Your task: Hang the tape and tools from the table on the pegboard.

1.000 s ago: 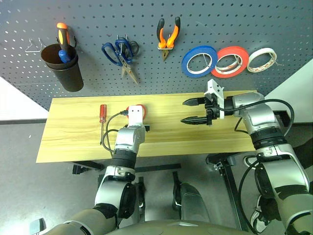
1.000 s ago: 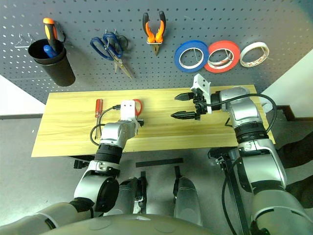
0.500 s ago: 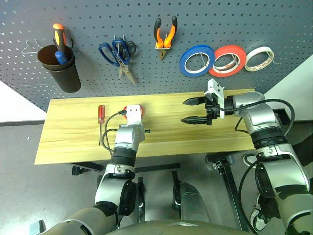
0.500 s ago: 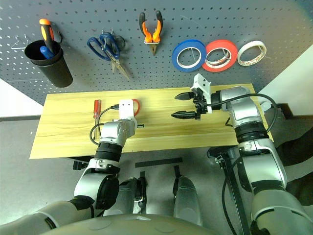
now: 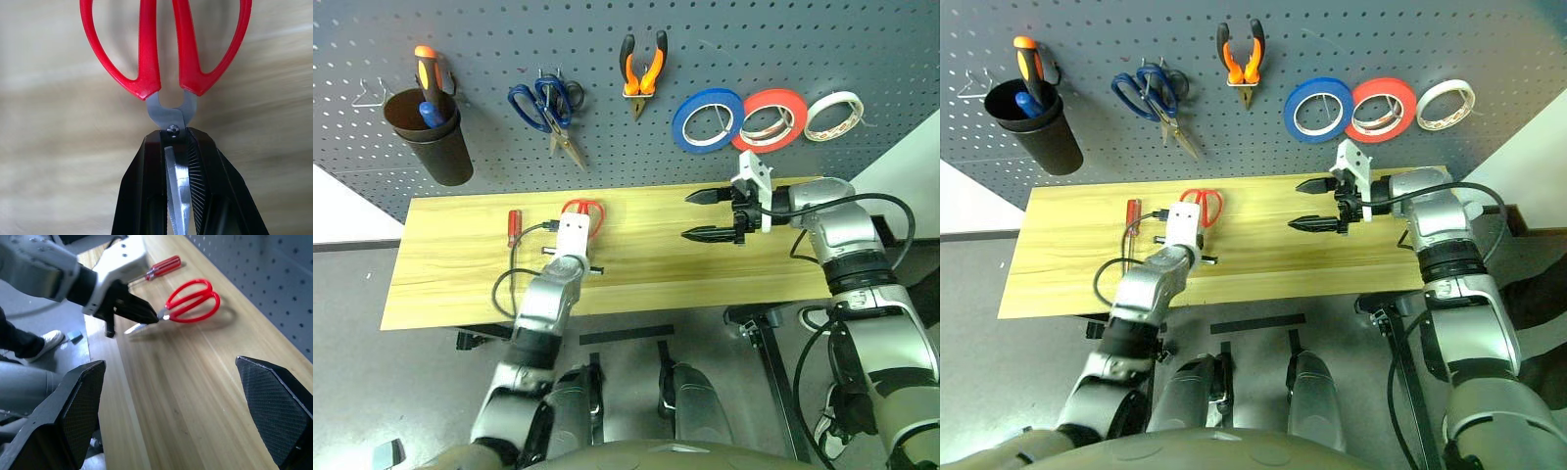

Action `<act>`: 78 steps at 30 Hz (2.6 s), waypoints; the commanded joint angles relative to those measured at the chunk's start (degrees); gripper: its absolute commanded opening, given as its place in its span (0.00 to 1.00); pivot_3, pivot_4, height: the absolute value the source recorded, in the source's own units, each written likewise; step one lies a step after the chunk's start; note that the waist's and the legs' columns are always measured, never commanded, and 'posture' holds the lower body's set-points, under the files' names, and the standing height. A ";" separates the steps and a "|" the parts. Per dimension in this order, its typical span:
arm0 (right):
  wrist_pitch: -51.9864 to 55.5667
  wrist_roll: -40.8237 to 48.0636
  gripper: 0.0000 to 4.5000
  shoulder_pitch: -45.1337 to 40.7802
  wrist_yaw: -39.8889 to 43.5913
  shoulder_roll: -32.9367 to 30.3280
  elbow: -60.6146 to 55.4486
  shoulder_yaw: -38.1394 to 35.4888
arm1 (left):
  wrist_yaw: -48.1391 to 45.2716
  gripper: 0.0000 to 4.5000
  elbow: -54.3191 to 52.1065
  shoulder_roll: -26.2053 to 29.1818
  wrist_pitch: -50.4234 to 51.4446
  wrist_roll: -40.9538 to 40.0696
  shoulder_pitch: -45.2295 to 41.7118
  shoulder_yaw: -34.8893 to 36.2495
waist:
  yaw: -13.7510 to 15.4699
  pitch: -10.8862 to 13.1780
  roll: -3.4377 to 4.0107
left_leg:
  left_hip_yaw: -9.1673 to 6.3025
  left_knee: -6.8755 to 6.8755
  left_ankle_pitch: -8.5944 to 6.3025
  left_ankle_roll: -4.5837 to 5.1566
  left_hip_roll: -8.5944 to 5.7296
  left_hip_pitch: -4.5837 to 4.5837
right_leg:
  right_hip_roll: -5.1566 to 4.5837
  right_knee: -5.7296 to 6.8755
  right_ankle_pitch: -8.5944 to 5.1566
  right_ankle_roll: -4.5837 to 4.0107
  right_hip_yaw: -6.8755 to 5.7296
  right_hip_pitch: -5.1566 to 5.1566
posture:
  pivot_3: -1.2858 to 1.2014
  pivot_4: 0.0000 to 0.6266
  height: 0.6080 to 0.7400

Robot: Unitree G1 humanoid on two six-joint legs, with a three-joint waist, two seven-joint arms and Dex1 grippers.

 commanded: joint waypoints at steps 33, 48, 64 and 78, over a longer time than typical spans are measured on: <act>5.97 9.11 1.00 -3.22 -1.70 -1.91 -10.58 -6.95 | -17.52 0.05 -12.62 7.36 -49.98 -5.70 10.12 9.13 | 1.35 -3.03 0.00 | 0.18 -0.01 -0.01 0.02 -0.05 -0.10 | 0.09 -0.47 0.10 0.01 -0.13 0.15 | 0.52 0.19 0.94; 6.60 9.38 1.00 -2.37 -3.92 -3.30 -12.74 -7.47 | -16.67 0.05 7.14 4.88 -57.23 -1.92 0.31 6.60 | 1.25 -4.72 0.01 | 0.16 0.02 0.00 0.02 -0.08 -0.08 | 0.15 -0.47 0.14 0.05 -0.19 0.27 | 0.51 0.17 0.94; 6.74 9.20 1.00 -1.15 -4.23 -3.57 -13.77 -6.84 | -15.12 0.05 1.04 5.10 -56.77 -1.17 4.30 7.25 | 0.86 -4.88 0.01 | 0.15 0.04 0.00 0.02 -0.07 -0.03 | 0.14 -0.46 0.15 0.05 -0.19 0.30 | 0.51 0.20 0.94; 7.02 9.14 1.00 -0.95 -4.95 -3.60 -14.64 -6.64 | -12.50 0.05 10.47 5.18 -53.26 2.61 -3.26 6.03 | 1.23 -4.94 0.00 | 0.12 0.09 0.00 0.02 -0.08 0.03 | 0.14 -0.46 0.16 0.05 -0.21 0.41 | 0.50 0.18 0.94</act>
